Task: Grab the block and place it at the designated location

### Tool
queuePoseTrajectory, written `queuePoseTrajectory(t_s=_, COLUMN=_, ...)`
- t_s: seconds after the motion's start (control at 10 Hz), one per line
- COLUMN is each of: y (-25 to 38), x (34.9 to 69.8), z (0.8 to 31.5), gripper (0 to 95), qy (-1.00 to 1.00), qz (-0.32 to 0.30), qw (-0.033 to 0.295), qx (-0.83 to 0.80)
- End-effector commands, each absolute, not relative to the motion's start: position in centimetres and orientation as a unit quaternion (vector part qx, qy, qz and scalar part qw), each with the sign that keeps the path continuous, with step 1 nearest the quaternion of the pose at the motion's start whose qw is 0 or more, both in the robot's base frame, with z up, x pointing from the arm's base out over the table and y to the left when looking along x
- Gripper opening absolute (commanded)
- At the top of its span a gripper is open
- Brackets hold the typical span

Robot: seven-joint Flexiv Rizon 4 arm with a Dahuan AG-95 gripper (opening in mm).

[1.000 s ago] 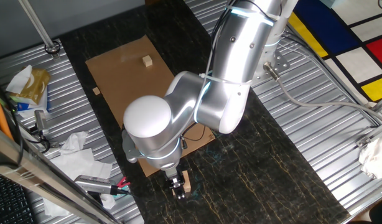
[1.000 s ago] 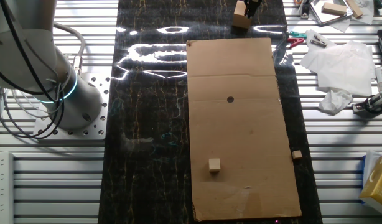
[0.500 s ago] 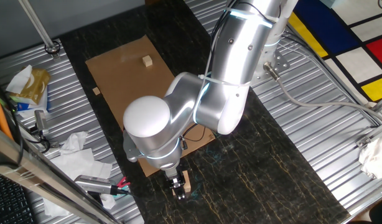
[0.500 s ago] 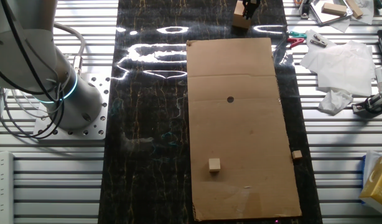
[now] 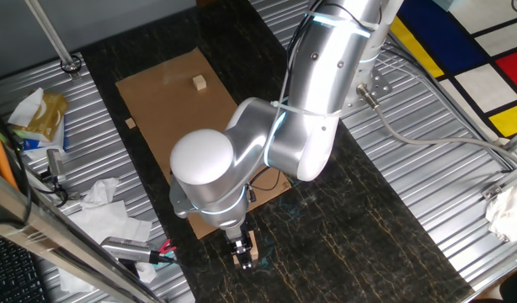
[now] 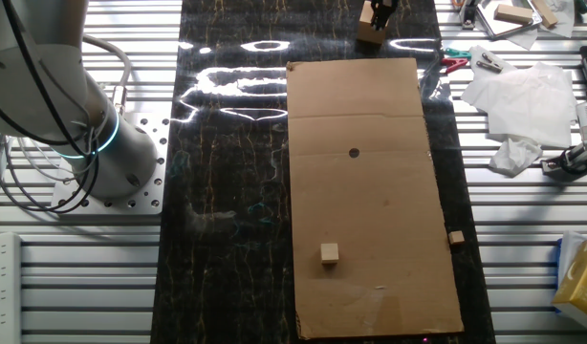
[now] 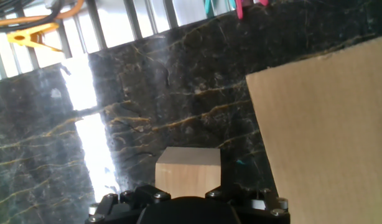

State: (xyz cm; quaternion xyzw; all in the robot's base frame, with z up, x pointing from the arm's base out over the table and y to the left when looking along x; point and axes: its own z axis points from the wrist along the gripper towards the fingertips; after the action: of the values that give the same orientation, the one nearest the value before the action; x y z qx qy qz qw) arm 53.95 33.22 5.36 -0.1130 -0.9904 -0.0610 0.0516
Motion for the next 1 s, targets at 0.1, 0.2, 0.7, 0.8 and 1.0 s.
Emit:
queuePoseTrajectory(t_s=0.1, y=33.22, x=53.89, z=5.27, gripper=76.0, qy=-0.991, qz=-0.061, qw=0.050, qx=-0.112)
queuePoseTrajectory(t_s=0.2, y=33.23, x=53.86, z=5.22, gripper=76.0, qy=-0.991, qz=-0.060, qw=0.049, qx=-0.113)
queuePoseTrajectory(t_s=0.7, y=33.28, x=53.84, z=5.18, gripper=57.0, qy=-0.990, qz=-0.061, qw=0.050, qx=-0.118)
queuePoseTrajectory(t_s=0.8, y=33.29, x=53.83, z=5.18, gripper=57.0, qy=-0.990, qz=-0.061, qw=0.050, qx=-0.119)
queuePoseTrajectory(t_s=1.0, y=33.31, x=53.83, z=5.18, gripper=19.0, qy=-0.990, qz=-0.061, qw=0.050, qx=-0.120)
